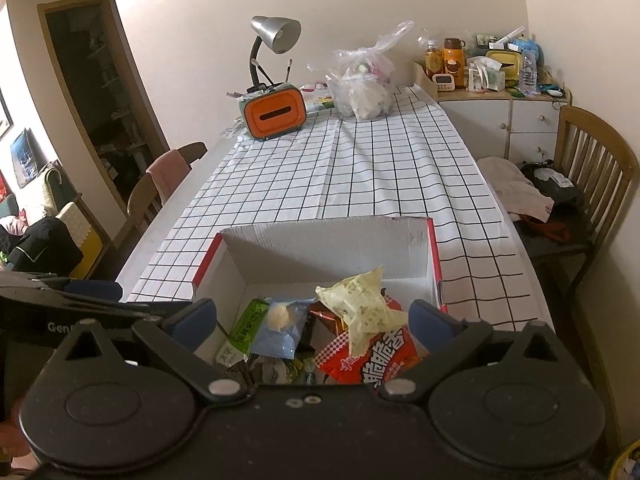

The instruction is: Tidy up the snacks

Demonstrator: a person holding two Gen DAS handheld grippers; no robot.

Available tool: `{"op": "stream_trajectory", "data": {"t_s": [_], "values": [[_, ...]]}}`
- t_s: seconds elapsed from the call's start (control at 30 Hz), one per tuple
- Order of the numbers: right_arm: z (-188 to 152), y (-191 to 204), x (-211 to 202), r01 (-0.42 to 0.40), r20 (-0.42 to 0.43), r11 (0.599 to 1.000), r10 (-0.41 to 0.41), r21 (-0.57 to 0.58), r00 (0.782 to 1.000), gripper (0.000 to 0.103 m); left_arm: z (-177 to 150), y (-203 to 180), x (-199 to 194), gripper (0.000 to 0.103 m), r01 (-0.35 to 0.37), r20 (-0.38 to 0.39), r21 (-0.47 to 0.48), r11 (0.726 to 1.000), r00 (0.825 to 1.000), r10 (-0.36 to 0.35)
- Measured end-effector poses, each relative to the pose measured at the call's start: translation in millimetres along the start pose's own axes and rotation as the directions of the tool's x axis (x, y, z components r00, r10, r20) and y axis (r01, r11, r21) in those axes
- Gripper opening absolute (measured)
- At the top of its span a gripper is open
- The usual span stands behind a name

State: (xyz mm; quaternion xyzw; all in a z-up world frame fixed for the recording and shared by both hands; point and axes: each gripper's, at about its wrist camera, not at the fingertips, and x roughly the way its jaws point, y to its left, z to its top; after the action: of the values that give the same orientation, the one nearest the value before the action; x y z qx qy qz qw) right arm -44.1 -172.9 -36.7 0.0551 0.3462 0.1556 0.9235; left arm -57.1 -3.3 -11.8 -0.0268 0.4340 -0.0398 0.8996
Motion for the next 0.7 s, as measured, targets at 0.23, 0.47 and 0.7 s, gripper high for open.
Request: {"op": "stream_trajectory", "data": {"t_s": [0.23,0.47,0.7], "values": [[-1.4,0.6,-0.7,0.006,-0.002,1.0,-0.006,0.004,1.0,0.102,-2.0,-1.9,-0.3,0.102,0.006,-0.001,0.003,1.0,1.0,-0.006],[-4.4,-0.6,-5.1,0.02,0.002,1.0,-0.02,0.018,1.0,0.102,-3.7,-5.6,-4.5,0.102,0.008,0.015,0.015,1.0,1.0,-0.008],[-5.3,-1.0,-7.3,0.028,0.001,0.999,-0.028,0.022,1.0,0.102,-6.4,-8.7,-4.9,0.102,0.019,0.007,0.023,1.0,1.0,-0.019]]}}
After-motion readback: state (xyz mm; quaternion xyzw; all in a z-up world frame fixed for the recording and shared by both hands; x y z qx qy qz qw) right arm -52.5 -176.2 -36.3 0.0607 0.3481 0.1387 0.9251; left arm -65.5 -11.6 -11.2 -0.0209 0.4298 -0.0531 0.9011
